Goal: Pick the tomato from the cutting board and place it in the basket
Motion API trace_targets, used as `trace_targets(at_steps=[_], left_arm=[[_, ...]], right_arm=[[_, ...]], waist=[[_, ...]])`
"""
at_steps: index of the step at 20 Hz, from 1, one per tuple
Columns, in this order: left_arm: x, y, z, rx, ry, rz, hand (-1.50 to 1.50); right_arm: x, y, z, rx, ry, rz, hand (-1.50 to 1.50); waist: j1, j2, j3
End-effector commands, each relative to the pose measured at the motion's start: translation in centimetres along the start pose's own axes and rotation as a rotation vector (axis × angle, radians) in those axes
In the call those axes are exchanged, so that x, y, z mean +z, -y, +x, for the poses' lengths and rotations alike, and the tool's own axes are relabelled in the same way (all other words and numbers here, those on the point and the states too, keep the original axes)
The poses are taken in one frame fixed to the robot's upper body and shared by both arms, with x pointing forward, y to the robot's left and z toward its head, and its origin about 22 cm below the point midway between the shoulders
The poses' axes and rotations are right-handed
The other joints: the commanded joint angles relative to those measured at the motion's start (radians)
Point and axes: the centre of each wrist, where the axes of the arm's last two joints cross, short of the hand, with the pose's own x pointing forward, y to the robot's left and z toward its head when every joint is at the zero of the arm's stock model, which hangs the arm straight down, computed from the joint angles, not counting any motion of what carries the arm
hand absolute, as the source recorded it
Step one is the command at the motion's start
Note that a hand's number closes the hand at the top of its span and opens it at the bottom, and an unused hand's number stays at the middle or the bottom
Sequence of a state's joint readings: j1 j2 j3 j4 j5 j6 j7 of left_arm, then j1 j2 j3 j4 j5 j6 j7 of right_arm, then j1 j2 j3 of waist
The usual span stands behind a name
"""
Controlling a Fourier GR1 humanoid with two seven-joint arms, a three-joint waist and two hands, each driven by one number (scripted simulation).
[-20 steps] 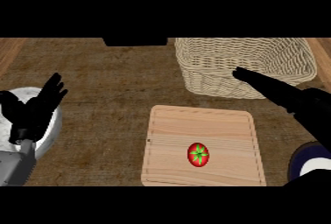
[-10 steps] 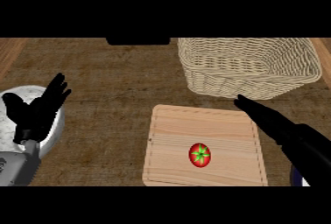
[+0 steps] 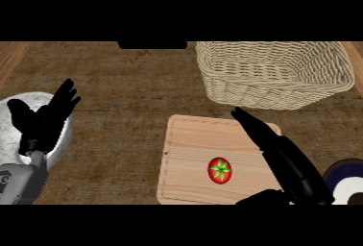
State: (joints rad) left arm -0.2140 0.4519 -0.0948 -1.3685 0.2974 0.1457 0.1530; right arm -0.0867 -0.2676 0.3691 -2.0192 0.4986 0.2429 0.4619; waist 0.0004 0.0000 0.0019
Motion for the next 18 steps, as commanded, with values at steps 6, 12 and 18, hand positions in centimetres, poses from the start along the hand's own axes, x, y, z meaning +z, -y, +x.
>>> trace_targets(at_steps=[6, 12, 18], left_arm=[[0.3, -1.9, -0.7, -0.002, -0.034, 0.016, 0.0], [0.1, -1.8, -1.0, 0.014, -0.032, 0.003, 0.0], [0.3, -0.2, -0.1, -0.002, -0.027, 0.01, 0.0]], right_arm=[[-3.2, -5.1, -3.5, 0.059, -0.085, 0.076, -1.5], [-4.3, -5.7, -3.4, 0.101, -0.122, 0.139, -1.5], [-2.7, -7.1, -3.6, 0.084, -0.098, 0.116, -1.5]], waist=[[0.002, 0.001, -0.002], [0.0, 0.0, -0.002], [-0.001, -0.001, -0.002]])
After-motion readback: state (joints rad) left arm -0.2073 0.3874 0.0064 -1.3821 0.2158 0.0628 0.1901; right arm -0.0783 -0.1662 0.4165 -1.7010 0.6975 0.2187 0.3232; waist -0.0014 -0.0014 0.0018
